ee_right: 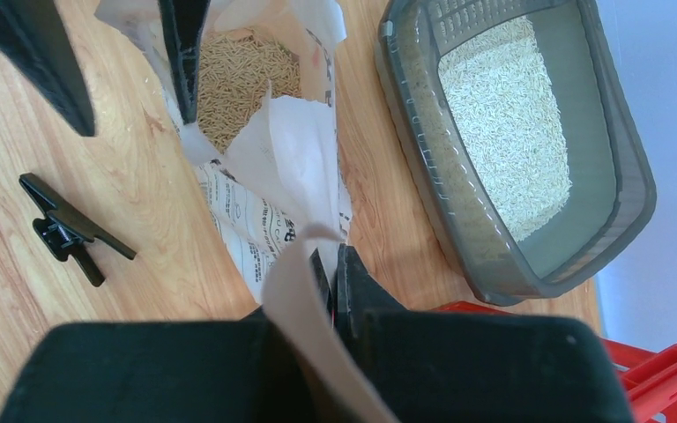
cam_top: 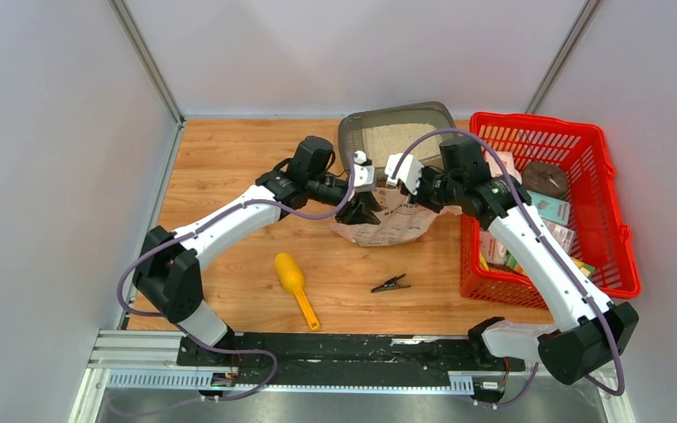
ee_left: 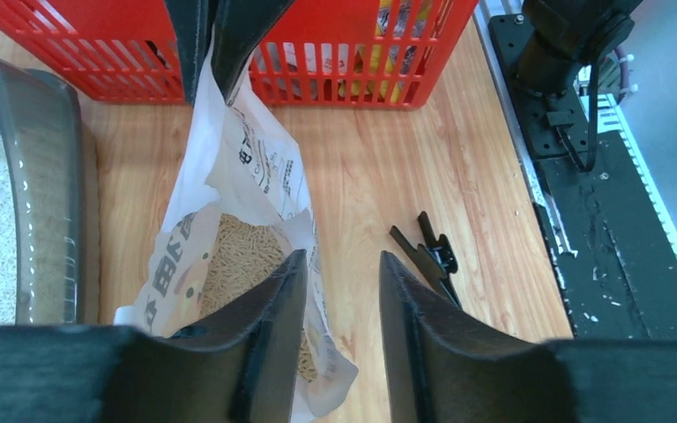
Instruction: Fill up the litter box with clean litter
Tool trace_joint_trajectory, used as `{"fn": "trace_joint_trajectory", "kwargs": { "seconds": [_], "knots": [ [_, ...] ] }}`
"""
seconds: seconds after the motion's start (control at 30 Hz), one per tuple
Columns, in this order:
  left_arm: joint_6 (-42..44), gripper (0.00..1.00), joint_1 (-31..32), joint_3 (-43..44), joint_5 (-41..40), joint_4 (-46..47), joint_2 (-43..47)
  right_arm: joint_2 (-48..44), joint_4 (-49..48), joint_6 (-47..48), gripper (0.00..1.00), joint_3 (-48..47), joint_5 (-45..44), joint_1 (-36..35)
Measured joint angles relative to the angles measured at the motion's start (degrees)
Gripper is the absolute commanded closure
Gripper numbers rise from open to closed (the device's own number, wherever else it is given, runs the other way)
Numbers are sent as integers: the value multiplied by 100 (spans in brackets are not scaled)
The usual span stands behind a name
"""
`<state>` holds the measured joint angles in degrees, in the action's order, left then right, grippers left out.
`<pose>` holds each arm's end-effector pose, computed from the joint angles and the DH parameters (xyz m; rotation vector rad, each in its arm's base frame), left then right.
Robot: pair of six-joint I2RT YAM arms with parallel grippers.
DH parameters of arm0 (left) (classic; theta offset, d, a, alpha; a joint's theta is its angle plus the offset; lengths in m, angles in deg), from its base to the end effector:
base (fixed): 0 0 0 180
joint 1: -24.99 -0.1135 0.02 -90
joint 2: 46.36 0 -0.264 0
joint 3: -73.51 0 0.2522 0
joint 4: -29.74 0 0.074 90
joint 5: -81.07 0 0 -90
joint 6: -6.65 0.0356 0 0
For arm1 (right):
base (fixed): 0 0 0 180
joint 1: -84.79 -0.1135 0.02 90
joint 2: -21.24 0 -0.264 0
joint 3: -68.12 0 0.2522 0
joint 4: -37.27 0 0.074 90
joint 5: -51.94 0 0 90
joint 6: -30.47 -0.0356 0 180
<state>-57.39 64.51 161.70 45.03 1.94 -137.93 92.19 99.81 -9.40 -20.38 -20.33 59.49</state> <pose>0.2596 -0.2514 0.3134 1.5449 1.3547 -1.1299 0.2219 0.1169 0.3628 -1.5307 1.7355 0.1461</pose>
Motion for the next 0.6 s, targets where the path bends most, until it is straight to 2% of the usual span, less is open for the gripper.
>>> {"fn": "trace_joint_trajectory", "kwargs": {
  "seconds": [0.07,0.1,0.17,0.2,0.3,0.37,0.43,0.6],
  "knots": [
    [-125,44,-90,-9,-9,-81,109,0,26,-66,81,-22,35,0],
    [-168,41,-140,-28,-35,-179,232,0,28,-96,67,-31,39,0],
    [-175,36,-304,-111,-245,-422,632,-15,24,-166,52,-57,44,7],
    [-138,36,-378,-188,-391,-592,914,-37,26,-192,41,-76,50,13],
    [7,35,-544,-557,-1143,-1139,1926,-190,31,-302,23,-142,55,37],
    [-68,30,-535,-824,-1950,-1464,2503,-337,26,-420,17,-223,52,37],
    [-293,29,-503,-981,-2682,-1803,2719,-485,4,-575,9,-352,63,37],
    [-1633,26,-490,-1217,-4347,-2651,2317,-787,-254,-940,5,-590,96,37]
  ]
}}
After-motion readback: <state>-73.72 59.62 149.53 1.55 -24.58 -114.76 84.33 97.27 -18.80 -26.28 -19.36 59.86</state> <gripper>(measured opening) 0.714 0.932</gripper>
